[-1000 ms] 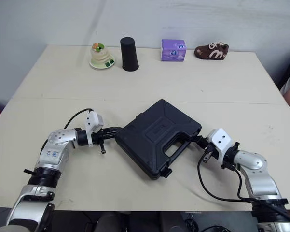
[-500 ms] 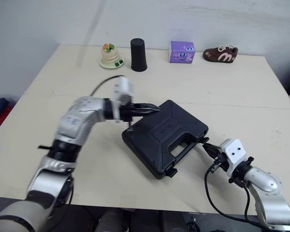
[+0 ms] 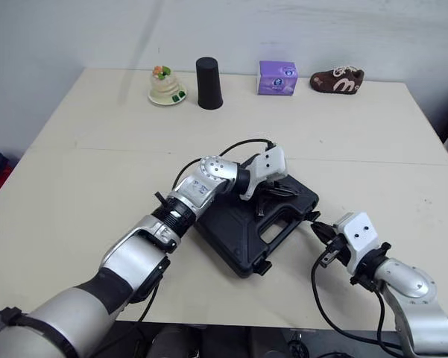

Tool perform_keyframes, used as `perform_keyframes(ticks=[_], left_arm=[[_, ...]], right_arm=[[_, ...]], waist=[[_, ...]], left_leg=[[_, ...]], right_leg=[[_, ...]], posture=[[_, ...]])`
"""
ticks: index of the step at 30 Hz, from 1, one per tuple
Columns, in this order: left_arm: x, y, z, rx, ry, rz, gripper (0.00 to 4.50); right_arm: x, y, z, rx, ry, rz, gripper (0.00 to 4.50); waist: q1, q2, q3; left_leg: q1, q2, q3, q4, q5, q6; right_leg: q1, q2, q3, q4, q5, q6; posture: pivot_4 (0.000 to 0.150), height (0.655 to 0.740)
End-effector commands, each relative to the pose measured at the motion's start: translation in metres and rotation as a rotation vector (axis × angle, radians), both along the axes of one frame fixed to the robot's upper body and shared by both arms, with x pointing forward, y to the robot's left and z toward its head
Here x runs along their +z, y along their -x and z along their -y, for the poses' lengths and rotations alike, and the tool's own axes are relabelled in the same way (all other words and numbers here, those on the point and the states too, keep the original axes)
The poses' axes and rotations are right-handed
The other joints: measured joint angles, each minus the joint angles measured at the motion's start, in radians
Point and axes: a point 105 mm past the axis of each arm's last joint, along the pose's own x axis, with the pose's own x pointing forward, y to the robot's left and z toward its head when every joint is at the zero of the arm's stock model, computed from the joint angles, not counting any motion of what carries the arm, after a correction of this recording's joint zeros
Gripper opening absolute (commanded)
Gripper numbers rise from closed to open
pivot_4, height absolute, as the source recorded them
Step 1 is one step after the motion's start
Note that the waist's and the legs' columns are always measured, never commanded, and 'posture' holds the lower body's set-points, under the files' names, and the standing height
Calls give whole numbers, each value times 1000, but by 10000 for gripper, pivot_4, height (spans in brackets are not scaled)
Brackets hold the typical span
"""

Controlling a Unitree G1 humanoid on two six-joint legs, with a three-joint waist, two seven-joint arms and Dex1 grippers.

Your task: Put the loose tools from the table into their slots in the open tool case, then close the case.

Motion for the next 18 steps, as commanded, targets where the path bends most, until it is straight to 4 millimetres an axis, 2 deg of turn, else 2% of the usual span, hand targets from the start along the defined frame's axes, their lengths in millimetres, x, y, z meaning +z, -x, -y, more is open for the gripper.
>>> perform_keyframes(ticks=[1, 5, 12, 18], left_arm=[[-40, -1, -8, 37, -125, -36, 769], [-47, 1, -7, 37, -132, -62, 769], [-61, 6, -13, 34, -157, -110, 769], [-63, 7, -15, 38, -158, -119, 769]], right_arm=[[9, -5, -6, 27, 0, 34, 0], [17, -10, -9, 47, 6, 81, 0], [19, -13, -7, 79, 64, 74, 0], [20, -6, 7, 94, 114, -4, 0]], waist=[[1, -1, 0], [2, -2, -1], [0, -2, -5], [5, -3, -8]], left_leg=[[0, 0, 0, 1, 0, 1], [0, -1, 0, 3, -2, 3], [1, -1, 0, 3, -2, 5], [1, -1, -1, 3, -2, 5]], right_leg=[[1, 0, 0, 0, 0, 0], [2, -1, -1, 0, 1, 2], [3, -1, -1, -1, 2, 3], [3, -1, -1, -1, 2, 3]], posture=[[1500, 7400], [1500, 7400], [1500, 7400], [1500, 7400]])
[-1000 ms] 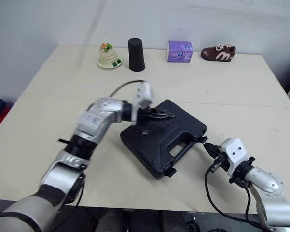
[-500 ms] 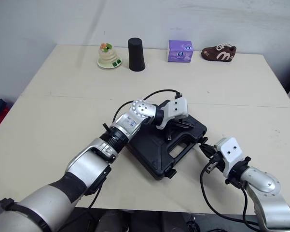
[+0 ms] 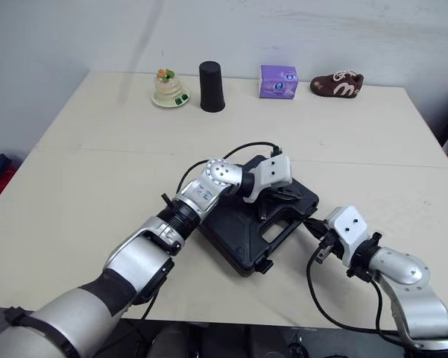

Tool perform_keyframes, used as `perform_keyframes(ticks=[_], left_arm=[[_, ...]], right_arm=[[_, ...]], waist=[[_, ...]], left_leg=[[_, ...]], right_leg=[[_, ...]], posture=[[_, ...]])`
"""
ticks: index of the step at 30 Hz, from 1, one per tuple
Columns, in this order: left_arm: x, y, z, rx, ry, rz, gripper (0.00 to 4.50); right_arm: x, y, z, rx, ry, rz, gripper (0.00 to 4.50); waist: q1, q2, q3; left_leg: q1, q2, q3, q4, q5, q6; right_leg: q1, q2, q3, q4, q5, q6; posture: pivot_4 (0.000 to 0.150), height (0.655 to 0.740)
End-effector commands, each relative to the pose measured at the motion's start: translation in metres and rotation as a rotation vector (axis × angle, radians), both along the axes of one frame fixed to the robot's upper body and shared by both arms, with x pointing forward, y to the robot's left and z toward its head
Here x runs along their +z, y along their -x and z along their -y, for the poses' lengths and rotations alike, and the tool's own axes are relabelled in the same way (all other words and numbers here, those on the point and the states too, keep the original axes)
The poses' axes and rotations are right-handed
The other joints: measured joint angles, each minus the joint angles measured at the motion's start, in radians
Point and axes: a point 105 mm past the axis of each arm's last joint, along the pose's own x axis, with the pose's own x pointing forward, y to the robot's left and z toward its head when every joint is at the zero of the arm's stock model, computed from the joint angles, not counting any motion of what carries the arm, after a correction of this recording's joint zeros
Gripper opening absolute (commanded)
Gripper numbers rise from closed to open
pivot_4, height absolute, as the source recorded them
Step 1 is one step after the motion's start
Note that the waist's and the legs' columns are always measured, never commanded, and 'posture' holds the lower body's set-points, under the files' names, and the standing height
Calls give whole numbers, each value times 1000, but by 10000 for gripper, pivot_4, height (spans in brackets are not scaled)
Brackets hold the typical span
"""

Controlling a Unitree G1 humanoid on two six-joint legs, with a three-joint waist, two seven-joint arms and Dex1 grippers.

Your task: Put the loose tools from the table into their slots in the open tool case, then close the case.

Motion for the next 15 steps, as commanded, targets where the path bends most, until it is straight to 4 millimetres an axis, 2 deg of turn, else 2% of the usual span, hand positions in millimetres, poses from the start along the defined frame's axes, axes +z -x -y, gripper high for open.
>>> perform_keyframes(ticks=[1, 6, 15], left_arm=[[-52, 5, -16, 37, -162, -118, 769], [-52, 4, -17, 42, -161, -121, 769], [-53, 4, -18, 45, -170, -124, 769]], right_arm=[[13, 4, 11, -8, 13, 4, 0], [16, 0, 24, -38, 45, 15, 0], [22, -11, 13, -7, 10, 58, 0]], waist=[[2, 0, 0], [2, -1, -1], [1, 0, -2]], left_leg=[[0, 0, 0, 0, 0, 0], [0, 0, -1, 0, 0, 0], [1, 0, -1, -1, 0, 0]], right_leg=[[0, 0, 0, 0, 0, 0], [1, 0, 0, -1, 0, 0], [1, 0, 0, -1, 0, -1]], posture=[[1500, 7400], [1500, 7400], [1500, 7400]])
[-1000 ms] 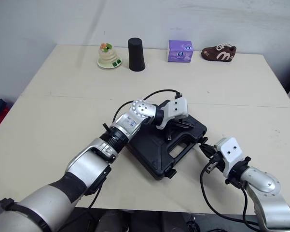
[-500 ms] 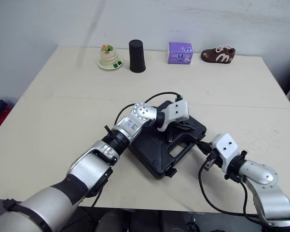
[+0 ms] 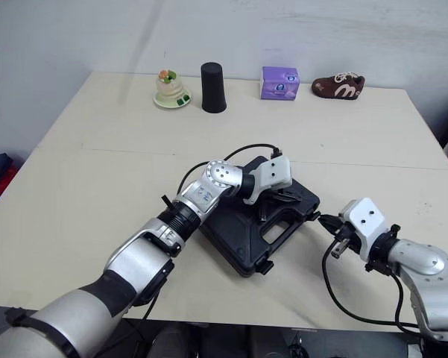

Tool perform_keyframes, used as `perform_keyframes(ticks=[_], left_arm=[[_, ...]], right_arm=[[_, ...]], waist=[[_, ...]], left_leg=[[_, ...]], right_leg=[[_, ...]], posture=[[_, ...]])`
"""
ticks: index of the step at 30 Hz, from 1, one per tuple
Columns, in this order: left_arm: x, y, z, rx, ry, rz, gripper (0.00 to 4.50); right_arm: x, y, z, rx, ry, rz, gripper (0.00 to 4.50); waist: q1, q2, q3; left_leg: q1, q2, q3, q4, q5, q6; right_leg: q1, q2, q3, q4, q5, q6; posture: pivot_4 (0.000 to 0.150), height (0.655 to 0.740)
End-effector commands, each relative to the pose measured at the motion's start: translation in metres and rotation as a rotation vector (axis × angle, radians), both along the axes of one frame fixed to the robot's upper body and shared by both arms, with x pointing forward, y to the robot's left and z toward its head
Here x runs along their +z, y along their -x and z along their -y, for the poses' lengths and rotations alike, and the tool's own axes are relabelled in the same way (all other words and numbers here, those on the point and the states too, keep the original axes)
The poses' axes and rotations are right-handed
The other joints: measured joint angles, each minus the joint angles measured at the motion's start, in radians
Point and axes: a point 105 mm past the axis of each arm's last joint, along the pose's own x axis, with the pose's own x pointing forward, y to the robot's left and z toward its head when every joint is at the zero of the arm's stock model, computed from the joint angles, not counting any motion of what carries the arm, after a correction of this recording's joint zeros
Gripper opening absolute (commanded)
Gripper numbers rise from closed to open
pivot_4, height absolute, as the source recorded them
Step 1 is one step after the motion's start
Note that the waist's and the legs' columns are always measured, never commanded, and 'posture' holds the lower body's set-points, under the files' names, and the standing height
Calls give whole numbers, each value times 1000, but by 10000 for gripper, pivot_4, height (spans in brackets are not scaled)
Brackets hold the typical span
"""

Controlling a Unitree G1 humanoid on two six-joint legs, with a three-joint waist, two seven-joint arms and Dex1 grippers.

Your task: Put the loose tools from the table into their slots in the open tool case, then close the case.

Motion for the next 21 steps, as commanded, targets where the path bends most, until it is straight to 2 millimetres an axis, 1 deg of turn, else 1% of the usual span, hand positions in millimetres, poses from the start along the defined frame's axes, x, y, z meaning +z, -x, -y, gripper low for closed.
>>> perform_keyframes(ticks=[1, 10, 13, 15, 18, 21], left_arm=[[-53, 3, -18, 43, -169, -118, 769], [-56, 3, -20, 45, -182, -117, 769], [-59, 4, -21, 46, -196, -125, 769], [-62, 4, -23, 49, -205, -129, 769], [-66, 4, -25, 62, -219, -134, 769], [-69, 2, -28, 77, -231, -136, 769]], right_arm=[[9, -4, -9, 28, -23, 53, 0], [8, -7, -24, 70, -64, 46, 0], [12, -8, -35, 99, -83, 51, 0], [12, -8, -38, 105, -95, 44, 0], [9, -10, -40, 102, -105, 35, 0], [9, -13, -43, 99, -122, 38, 0]], waist=[[-1, 0, 0], [-17, 0, -1], [-28, -1, -2], [-32, -1, -3], [-32, -2, -3], [-37, -3, -4]], left_leg=[[0, 0, 0, 0, 0, 0], [2, 1, -1, 0, 0, 0], [4, 1, -1, 0, 0, 0], [4, 3, -1, 0, -1, 0], [8, 4, -2, -1, -1, -1], [15, 6, -3, -3, -3, -2]], right_leg=[[0, 0, 0, 0, 0, 0], [3, 0, 0, 0, 0, 0], [4, 0, 0, 0, 0, 0], [5, 0, 0, 0, 0, 0], [7, 1, 0, 0, -1, -3], [14, 1, 0, -1, -3, -6]], posture=[[1500, 7400], [1500, 7400], [1500, 7400], [1500, 7400], [1500, 7400], [1500, 7400]])
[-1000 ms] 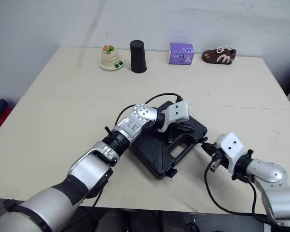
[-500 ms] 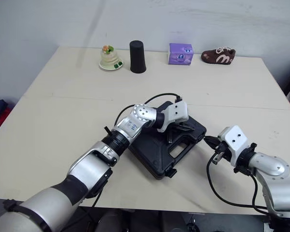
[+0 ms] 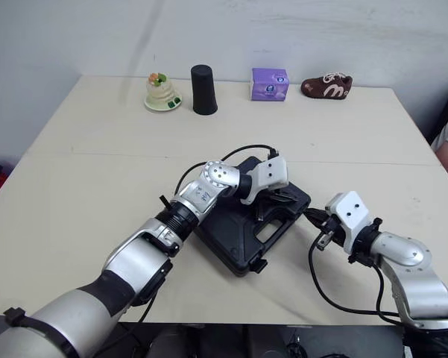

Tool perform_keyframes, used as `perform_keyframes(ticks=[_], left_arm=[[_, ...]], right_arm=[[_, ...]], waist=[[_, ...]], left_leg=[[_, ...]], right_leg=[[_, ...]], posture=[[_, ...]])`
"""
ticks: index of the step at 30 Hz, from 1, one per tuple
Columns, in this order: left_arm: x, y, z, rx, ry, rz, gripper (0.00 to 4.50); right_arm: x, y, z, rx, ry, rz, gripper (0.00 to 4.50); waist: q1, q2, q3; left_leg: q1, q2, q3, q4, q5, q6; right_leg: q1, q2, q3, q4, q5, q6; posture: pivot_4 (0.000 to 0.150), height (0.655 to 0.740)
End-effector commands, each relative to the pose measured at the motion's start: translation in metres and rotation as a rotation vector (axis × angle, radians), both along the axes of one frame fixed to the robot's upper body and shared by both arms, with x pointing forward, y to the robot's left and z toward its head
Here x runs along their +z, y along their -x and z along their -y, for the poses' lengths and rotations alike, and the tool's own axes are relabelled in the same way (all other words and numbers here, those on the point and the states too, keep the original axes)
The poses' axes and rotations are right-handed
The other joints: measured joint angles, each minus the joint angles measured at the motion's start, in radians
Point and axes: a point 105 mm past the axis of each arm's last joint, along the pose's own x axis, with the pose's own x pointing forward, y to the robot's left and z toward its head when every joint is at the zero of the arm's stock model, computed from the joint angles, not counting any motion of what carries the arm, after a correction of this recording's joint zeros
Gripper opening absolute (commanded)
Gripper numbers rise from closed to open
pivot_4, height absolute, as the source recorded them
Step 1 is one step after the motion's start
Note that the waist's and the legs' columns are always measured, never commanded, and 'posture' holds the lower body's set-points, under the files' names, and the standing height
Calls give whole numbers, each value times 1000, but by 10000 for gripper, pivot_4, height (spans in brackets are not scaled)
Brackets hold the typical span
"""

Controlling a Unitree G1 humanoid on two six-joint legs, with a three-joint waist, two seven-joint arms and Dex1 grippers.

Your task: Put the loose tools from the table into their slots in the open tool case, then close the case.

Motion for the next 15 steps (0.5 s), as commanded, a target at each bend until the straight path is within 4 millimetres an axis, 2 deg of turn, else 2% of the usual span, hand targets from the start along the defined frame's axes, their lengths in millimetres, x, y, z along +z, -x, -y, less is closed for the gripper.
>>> perform_keyframes(ticks=[1, 5, 9, 12, 15], left_arm=[[-62, 5, -22, 56, -207, -129, 769], [-61, 5, -24, 57, -186, -125, 769], [-36, 7, -18, 5, -42, -76, 769], [26, 26, -15, -175, 245, 36, 769], [59, 45, -31, -296, 365, 112, 769]], right_arm=[[16, -3, -18, 52, -36, 65, 0], [13, -3, -14, 39, -30, 55, 0], [11, 4, -7, 30, -6, 47, 0], [16, 19, 4, 27, 25, 76, 0], [18, 34, 6, 54, 23, 81, 0]], waist=[[-6, 0, 0], [-19, 0, 0], [-17, 0, 0], [-11, 6, 2], [-7, 12, 6]], left_leg=[[0, 0, -2, 0, 0, 0], [0, 0, -4, 0, -1, -1], [0, 0, -5, -1, -1, -1], [-1, 0, -6, -2, -1, -4], [-8, 0, -6, -1, 0, -8]], right_leg=[[0, 0, 0, 0, 0, 0], [0, 1, 0, 0, 0, -1], [0, 1, 1, 0, 0, -1], [-1, 1, 1, 0, -1, -2], [-7, 1, 1, 0, -1, -1]], posture=[[1500, 7400], [1500, 7400], [1500, 7400], [1500, 7400], [1500, 7400]])
